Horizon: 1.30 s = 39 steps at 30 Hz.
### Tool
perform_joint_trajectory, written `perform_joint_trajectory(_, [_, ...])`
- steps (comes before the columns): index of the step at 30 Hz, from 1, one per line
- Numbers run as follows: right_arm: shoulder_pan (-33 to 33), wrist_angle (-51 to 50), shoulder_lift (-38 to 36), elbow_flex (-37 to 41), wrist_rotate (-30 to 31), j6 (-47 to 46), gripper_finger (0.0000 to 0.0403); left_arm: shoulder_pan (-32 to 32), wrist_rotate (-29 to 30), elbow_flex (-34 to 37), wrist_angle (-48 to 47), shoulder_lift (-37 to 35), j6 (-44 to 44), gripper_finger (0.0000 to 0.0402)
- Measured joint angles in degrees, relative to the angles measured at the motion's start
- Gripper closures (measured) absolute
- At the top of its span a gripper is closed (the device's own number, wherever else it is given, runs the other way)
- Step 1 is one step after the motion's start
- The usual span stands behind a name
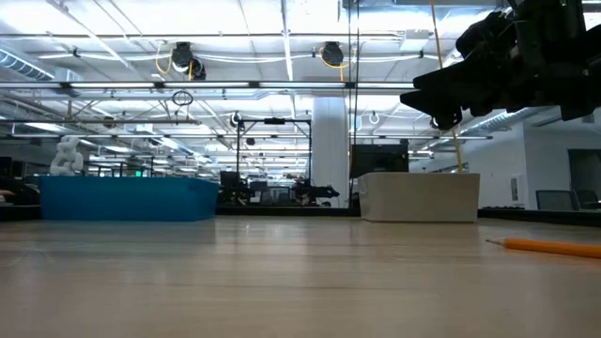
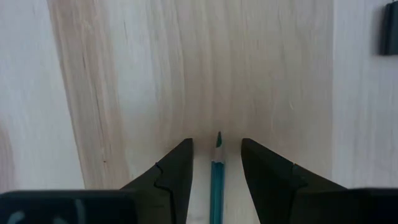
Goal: Sort pens & pencils
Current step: Put the green pencil into the gray bin
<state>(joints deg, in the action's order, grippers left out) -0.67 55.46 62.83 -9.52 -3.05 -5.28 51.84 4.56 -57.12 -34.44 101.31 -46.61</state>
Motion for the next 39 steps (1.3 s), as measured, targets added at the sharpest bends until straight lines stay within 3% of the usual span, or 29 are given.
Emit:
perform_joint_trajectory(9, [0.0,0.0,0.0,0.0,0.0,0.0,0.0200,-0.4,-0.5,0.0,-0.2,0.2,-0.7,0.0276])
perform_joint_trajectory(16, [0.0,0.0,0.0,0.0,0.0,0.0,0.0200,-0.5,-1.4,0.0,-1.5,0.1,-1.6,0.0388])
perform_joint_trajectory(25, [0.0,0.0,0.0,0.0,0.0,0.0,0.0200,-1.5,-2.4,0.1,-1.6,-0.3,0.6,0.0397])
perform_joint_trajectory(39, [0.0,-0.1,0.0,0.0,0.0,-0.7,0.0200,-10.2,3.2,0.3,1.3,-4.9,18.6,0.0401])
